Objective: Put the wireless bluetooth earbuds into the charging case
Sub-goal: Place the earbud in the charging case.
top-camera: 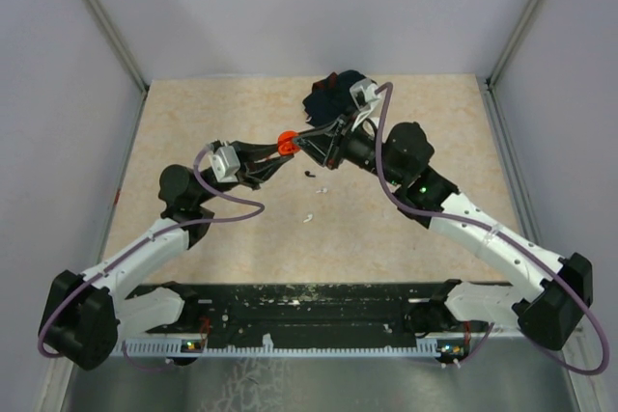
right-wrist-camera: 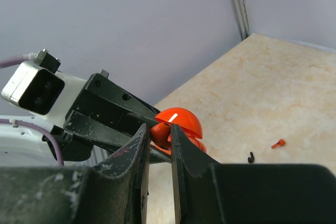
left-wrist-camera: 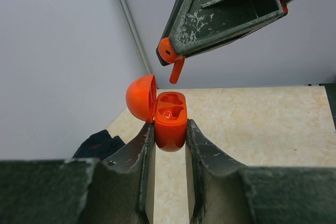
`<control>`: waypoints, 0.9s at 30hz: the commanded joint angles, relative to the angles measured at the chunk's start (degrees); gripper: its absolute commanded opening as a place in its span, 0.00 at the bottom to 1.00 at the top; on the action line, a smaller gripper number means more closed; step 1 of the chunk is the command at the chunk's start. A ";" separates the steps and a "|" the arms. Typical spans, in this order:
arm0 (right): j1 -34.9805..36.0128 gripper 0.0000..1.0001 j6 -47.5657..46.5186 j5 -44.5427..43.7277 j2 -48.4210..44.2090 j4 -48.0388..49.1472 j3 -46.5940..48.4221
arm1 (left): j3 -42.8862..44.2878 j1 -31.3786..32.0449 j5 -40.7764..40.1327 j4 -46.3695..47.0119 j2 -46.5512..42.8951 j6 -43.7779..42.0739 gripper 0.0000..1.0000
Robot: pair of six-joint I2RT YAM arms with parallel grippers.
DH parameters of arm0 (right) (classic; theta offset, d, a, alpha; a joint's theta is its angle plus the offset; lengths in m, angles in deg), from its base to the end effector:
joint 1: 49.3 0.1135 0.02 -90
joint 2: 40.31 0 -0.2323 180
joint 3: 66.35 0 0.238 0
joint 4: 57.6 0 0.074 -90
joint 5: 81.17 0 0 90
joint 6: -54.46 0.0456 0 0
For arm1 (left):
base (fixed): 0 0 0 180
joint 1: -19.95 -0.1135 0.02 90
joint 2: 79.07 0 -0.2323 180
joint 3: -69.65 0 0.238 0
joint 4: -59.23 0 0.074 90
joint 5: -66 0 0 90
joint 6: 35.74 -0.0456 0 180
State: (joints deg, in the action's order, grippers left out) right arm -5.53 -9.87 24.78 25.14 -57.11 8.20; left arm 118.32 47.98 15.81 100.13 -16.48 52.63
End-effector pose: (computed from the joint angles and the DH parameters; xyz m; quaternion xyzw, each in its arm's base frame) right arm 0.1897 0.1991 0.3821 -0.2052 0.6147 0.5044 0.5707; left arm 0.1992 -0.1391 0.3119 0.4064 0.4008 -0.3563 0.7398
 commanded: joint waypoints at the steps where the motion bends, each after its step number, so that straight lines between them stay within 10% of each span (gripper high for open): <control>1: 0.59 0.16 1.61 1.15 0.52 4.06 -0.60 | -0.40 0.46 -0.21 2.84 0.00 -0.39 0.01; 27: 1.39 0.18 4.54 -4.58 3.58 -2.83 0.95 | -2.10 1.52 -4.73 6.14 0.04 -0.49 0.01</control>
State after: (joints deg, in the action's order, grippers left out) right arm -4.70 -5.28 22.66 27.89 -58.92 7.48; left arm 116.61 48.72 13.38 102.52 -15.41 52.35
